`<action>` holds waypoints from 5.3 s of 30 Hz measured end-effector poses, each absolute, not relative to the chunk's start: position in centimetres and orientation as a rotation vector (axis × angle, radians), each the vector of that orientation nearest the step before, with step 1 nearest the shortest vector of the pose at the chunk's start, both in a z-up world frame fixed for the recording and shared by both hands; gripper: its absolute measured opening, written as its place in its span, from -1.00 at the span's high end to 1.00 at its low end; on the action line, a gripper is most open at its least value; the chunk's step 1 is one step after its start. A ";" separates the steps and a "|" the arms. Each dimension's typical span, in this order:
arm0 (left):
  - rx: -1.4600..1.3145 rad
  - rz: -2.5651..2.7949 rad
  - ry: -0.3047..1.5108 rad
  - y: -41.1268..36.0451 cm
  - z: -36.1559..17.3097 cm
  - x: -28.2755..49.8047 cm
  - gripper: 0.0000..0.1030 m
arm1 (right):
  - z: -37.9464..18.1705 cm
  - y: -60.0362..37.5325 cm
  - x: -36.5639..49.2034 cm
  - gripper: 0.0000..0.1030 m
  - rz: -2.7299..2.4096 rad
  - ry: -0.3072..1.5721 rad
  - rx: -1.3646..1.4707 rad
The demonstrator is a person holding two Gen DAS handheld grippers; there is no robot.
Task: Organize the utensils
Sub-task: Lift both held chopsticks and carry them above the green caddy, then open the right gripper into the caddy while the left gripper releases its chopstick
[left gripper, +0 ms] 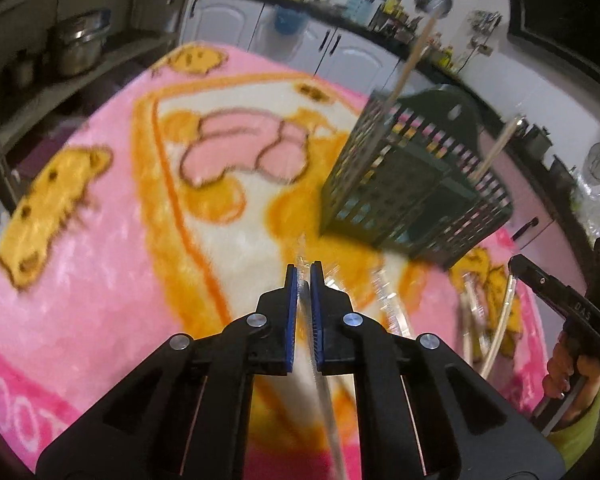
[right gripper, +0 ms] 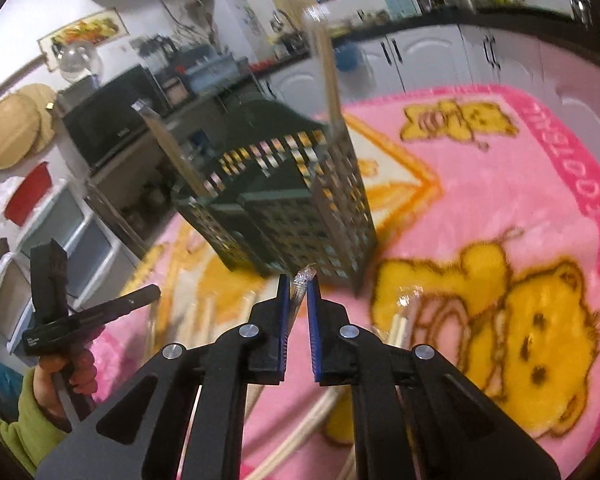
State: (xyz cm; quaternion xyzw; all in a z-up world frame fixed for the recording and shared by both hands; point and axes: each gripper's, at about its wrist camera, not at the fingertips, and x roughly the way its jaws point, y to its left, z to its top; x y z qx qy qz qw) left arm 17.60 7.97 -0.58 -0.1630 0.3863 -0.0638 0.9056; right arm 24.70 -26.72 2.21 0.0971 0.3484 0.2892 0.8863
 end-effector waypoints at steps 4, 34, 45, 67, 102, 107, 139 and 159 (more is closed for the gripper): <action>-0.299 -0.146 0.735 6.9 2.0 17.2 0.94 | 4.3 -26.8 24.1 0.86 0.574 0.658 0.171; -0.192 -0.342 0.478 -0.9 13.6 16.7 0.94 | 12.4 -28.9 18.3 0.91 0.530 0.378 0.091; -0.192 -0.385 0.428 -2.2 16.1 17.8 0.94 | 14.9 -29.7 17.9 0.91 0.491 0.326 0.102; -0.139 -0.340 0.346 -3.3 21.0 21.3 0.94 | 20.0 -30.5 20.8 0.91 0.485 0.213 0.139; -0.156 -0.278 0.394 -1.5 12.4 24.8 0.94 | 12.9 -26.5 28.1 0.91 0.410 0.220 0.173; -0.139 -0.270 0.413 -1.6 11.1 24.8 0.94 | 11.5 -26.5 27.6 0.90 0.404 0.228 0.189; -0.121 -0.254 0.441 -1.7 9.4 23.0 0.52 | 7.0 -28.1 24.3 0.19 0.390 0.472 0.152; -0.112 -0.271 0.425 -0.9 10.7 19.7 -0.68 | 6.7 -29.4 21.8 -0.28 0.390 0.503 0.149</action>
